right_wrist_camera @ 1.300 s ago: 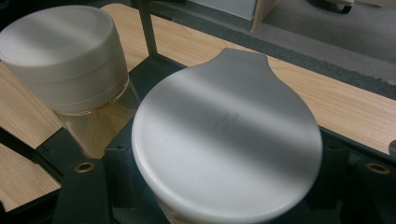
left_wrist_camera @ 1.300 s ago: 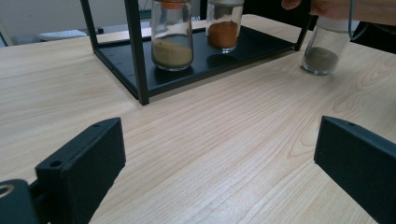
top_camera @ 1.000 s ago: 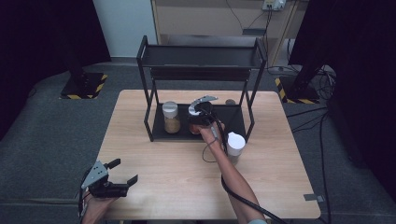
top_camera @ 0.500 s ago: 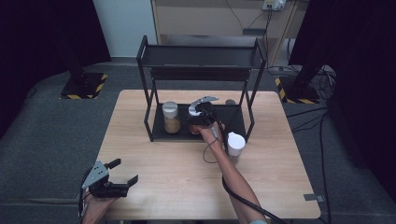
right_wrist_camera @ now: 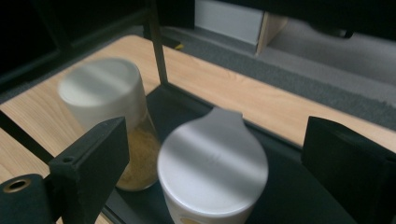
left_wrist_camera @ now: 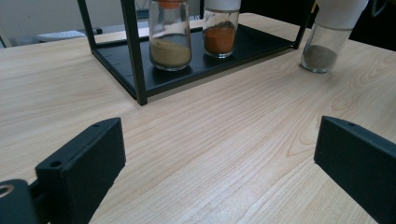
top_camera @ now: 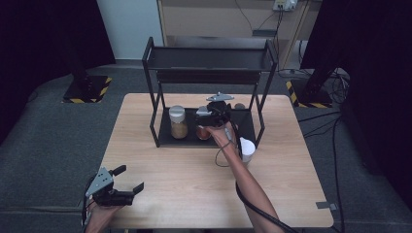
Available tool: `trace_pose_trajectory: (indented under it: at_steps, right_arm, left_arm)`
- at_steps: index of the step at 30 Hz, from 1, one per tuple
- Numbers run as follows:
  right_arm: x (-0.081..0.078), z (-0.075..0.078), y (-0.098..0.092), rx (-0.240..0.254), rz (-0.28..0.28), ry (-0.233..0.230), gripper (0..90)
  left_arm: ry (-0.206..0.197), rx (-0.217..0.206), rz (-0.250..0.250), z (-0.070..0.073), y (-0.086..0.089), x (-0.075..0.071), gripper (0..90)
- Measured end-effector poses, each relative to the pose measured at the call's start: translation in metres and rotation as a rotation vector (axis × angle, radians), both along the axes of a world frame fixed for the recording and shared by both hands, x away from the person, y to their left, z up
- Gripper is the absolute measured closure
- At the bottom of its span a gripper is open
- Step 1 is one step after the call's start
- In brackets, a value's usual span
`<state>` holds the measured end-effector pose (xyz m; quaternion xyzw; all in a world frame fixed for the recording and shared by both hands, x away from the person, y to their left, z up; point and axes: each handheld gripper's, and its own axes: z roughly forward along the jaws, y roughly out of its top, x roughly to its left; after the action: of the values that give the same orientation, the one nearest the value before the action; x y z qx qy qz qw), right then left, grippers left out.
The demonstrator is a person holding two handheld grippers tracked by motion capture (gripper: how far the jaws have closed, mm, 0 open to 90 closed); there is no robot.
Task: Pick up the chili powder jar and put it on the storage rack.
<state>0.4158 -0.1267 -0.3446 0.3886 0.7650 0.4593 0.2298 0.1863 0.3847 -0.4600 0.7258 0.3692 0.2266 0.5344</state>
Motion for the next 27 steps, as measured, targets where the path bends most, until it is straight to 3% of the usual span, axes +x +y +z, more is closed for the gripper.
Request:
trace_pose_trajectory:
  at_steps: [4,14,22,27]
  right_arm:
    - [-0.007,0.016,-0.010,0.036,0.020,-0.020,8.2]
    - [-0.025,0.049,-0.022,0.030,0.099,-0.065,7.8]
    - [-0.045,0.060,-0.039,0.017,0.176,-0.092,7.5]
    - [-0.058,0.059,-0.057,0.039,0.215,-0.082,7.2]
  left_arm:
    - [0.001,-0.001,-0.001,0.000,0.000,0.000,0.8]
    - [0.002,-0.006,0.001,0.000,0.000,0.000,0.4]
    - [0.004,-0.009,-0.005,-0.001,0.000,0.002,0.4]
    - [0.003,-0.008,-0.006,-0.001,0.000,0.001,0.3]
